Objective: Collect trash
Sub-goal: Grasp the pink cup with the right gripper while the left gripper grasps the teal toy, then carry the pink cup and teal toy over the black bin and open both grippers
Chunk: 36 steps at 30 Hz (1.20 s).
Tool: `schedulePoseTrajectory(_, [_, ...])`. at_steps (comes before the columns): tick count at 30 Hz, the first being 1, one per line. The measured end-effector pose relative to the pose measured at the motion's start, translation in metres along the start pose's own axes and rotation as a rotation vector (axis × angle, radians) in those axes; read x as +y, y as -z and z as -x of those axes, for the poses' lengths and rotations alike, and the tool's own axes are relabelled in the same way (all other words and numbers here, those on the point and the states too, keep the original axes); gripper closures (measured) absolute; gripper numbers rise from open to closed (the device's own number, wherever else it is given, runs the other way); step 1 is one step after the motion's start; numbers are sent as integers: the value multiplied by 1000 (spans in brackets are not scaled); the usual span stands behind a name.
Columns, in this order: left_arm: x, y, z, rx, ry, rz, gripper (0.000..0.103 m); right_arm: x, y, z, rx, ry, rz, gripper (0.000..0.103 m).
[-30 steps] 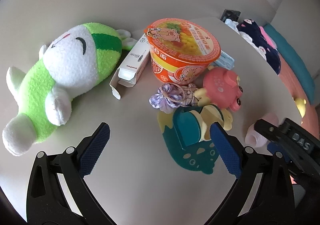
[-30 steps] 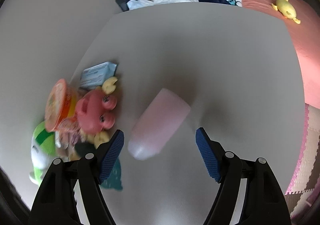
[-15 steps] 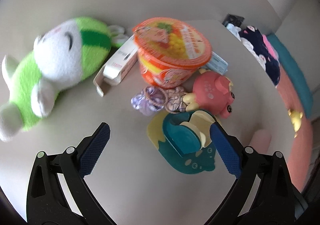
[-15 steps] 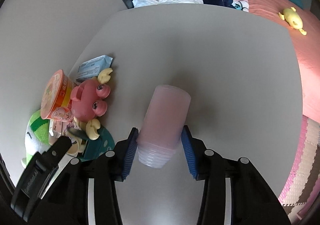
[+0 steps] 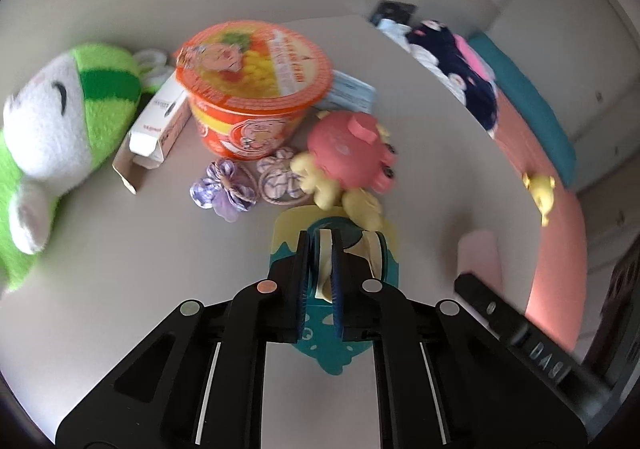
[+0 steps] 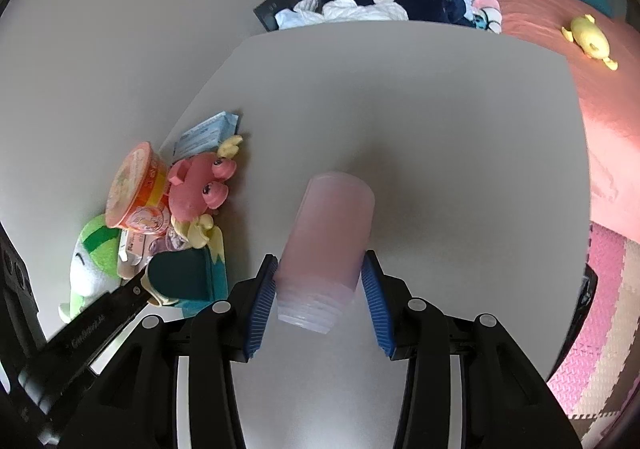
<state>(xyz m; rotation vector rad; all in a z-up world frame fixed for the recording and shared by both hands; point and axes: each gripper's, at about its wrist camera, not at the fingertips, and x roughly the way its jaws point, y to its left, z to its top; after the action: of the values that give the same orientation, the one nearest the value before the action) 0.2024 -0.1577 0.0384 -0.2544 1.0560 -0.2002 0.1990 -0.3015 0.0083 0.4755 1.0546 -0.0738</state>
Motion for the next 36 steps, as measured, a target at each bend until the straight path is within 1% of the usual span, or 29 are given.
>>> schedulePoseTrajectory(2, [-6, 5, 7, -12, -9, -39, 94, -3, 3, 8, -10, -7, -3, 58])
schedulePoseTrajectory(4, [-7, 11, 18, -19, 1, -53, 94, -7, 5, 17, -21, -7, -5, 58])
schedulePoseTrajectory(8, [-22, 20, 38, -55, -4, -99, 94, -24, 14, 37, -40, 2, -23, 58])
schedulePoseTrajectory(12, [-43, 31, 51, -60, 28, -135, 94, -52, 26, 62, -67, 24, -52, 58])
schedulePoseTrajectory(15, [-73, 46, 55, -56, 62, -179, 94, -75, 34, 81, -86, 46, -75, 58])
schedulePoseTrajectory(19, [-124, 76, 56, -30, 127, -246, 94, -123, 51, 115, -118, 98, -131, 58])
schedulePoseTrajectory(20, [-137, 80, 53, -24, 138, -264, 94, -136, 54, 124, -126, 112, -149, 58])
schedulePoseTrajectory(24, [-197, 118, 44, 11, 179, -360, 94, -185, 66, 153, -152, 163, -209, 58])
schedulePoseTrajectory(29, [-253, 156, 25, 78, 221, -442, 94, -246, 80, 180, -161, 231, -285, 58])
schedulePoseTrajectory(34, [-293, 185, -6, 153, 233, -502, 94, -300, 90, 191, -155, 272, -367, 58])
schedulePoseTrajectory(36, [-306, 194, -21, 182, 232, -517, 94, -322, 92, 188, -130, 291, -398, 58])
